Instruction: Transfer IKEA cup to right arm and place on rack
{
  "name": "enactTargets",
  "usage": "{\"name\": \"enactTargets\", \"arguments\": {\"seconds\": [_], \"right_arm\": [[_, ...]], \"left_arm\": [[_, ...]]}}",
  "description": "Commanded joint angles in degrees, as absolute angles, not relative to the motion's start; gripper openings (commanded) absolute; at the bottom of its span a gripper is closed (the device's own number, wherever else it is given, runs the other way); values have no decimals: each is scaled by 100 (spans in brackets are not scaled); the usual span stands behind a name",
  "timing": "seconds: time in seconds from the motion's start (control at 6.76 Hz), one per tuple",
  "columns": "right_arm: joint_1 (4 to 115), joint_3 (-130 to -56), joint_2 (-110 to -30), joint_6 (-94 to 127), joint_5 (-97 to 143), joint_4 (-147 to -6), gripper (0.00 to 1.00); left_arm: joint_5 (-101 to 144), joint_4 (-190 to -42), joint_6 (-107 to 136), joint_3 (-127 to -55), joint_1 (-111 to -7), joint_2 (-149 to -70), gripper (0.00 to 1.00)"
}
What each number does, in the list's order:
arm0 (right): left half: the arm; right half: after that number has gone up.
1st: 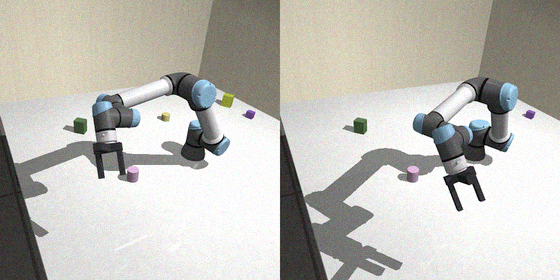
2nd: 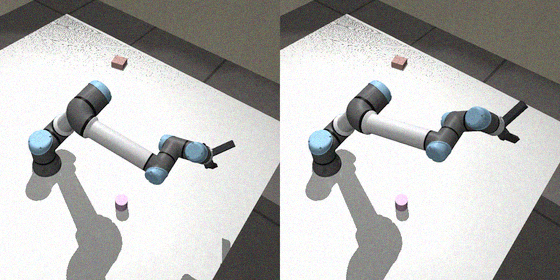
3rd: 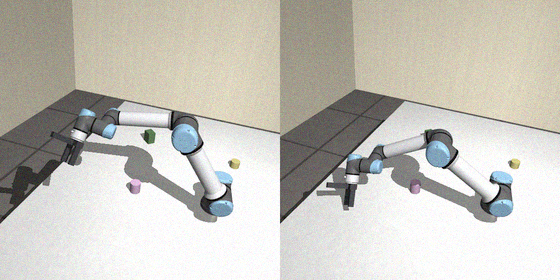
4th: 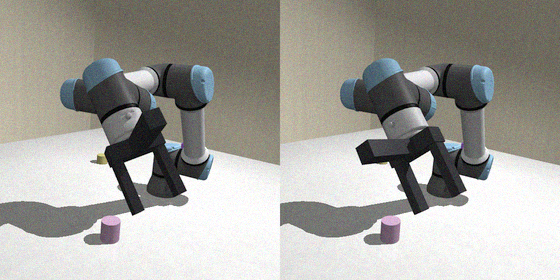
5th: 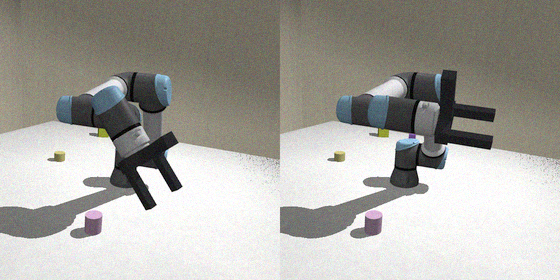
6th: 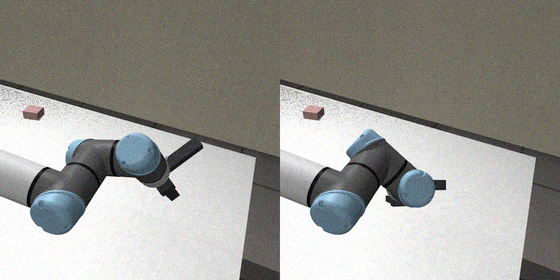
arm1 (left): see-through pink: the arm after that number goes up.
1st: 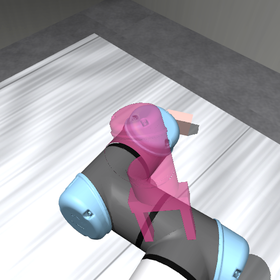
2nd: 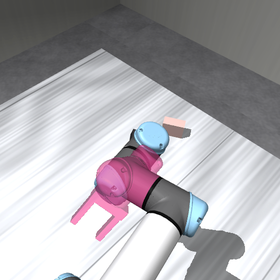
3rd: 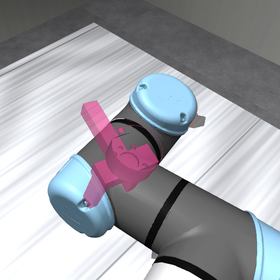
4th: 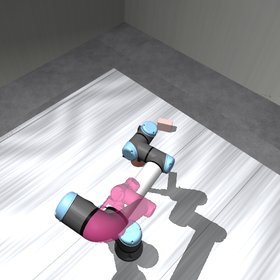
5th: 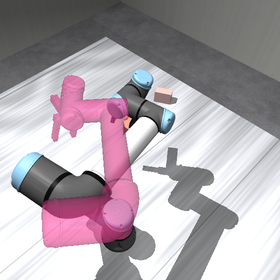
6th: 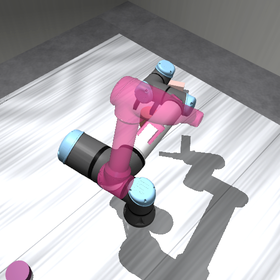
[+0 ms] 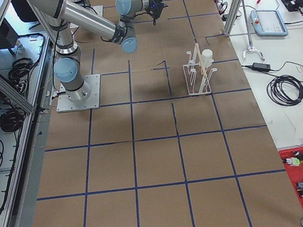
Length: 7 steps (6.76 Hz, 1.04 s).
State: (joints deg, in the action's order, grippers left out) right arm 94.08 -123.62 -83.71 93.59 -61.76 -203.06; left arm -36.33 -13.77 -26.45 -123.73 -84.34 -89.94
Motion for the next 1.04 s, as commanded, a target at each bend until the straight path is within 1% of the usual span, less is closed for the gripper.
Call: {"name": "enactTargets", "arguments": {"seconds": [0.0,0.3,0.59,0.74,0.89], "right_arm": [[9649,-12340,-8367,9404,-6179,-19979,99],[9817,-12331,-8341,9361,-6161,-19733,99],[9975,-12086,-8323,9186,-6161,-19372,96],[10054,-12041,-8254,8689,-6161,-19345,93],[10133,-12015,-8209,8649,-6179,-19188,93]], "left_arm": [[-3647,-838,-2017,-12419,-8595,-9044,0],[-3665,-791,-1837,-12401,-8596,-9053,0],[-3665,-791,-1837,-12401,-8596,-9053,0],[-3665,-791,-1837,-12401,-8596,-9053,0],[-3674,-791,-1828,-12401,-8596,-9053,0]]}}
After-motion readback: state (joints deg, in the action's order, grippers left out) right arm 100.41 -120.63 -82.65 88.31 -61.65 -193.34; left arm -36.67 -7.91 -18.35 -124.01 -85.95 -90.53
